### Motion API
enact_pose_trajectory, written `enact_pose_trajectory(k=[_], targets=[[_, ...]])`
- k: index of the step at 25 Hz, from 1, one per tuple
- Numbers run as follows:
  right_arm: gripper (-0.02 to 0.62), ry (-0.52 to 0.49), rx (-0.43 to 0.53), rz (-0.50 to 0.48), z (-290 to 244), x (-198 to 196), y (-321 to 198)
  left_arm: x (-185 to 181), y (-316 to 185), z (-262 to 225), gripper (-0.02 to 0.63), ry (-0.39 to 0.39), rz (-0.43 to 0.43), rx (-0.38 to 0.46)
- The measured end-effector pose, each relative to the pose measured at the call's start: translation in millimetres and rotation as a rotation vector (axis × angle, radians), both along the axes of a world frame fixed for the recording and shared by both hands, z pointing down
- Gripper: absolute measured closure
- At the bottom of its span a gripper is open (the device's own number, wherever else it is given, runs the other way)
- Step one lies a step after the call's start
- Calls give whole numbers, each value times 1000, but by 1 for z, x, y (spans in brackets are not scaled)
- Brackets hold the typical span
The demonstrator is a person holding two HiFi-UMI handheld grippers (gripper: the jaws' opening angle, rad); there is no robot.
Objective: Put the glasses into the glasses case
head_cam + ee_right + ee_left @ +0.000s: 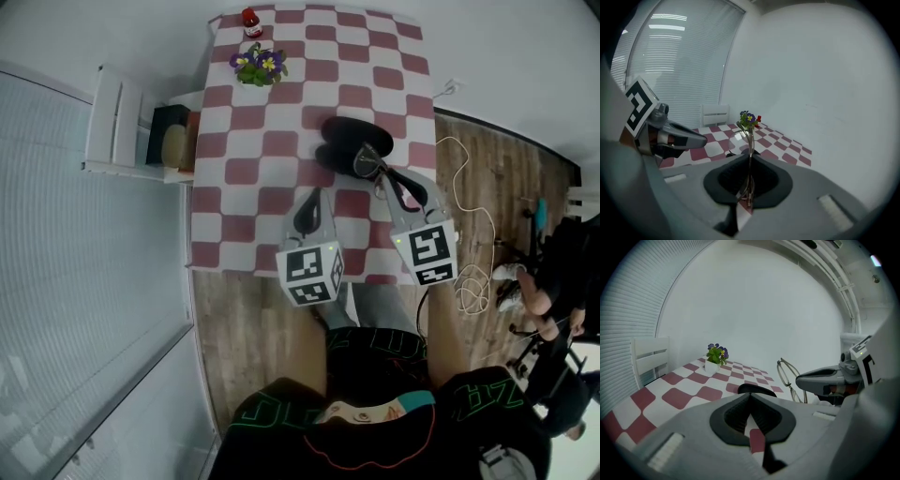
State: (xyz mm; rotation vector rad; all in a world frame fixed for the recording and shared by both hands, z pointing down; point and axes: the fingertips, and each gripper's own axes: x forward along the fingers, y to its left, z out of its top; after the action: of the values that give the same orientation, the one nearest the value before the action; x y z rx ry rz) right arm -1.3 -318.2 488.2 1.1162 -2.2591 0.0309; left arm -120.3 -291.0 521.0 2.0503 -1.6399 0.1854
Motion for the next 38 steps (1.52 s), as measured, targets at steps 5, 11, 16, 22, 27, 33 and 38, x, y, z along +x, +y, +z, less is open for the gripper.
enact_pose_trajectory(k=[5,11,16,22,27,33,38], targets=[[575,90,3,-52,14,-7,-10,1,-7,5,597,9,-18,-11],[575,199,11,-94,27,-10,-30,4,-19,6,597,20,-37,-9],[575,336,32,-148,41,-15,-41,5,-26,7,597,21,-52,-8],[575,467,68,-230,56,-23,-54,-9,-34,11,597,33,-114,-13],[575,531,85,-280,67,-28,-65,-19,-37,17,597,39,-157,-21],[575,585,98,-333,80,-37,-80,-30,-40,25,597,43,-213,-38],[575,608,92,-351,93,-42,-92,-35,-44,30,597,42,-241,-49]])
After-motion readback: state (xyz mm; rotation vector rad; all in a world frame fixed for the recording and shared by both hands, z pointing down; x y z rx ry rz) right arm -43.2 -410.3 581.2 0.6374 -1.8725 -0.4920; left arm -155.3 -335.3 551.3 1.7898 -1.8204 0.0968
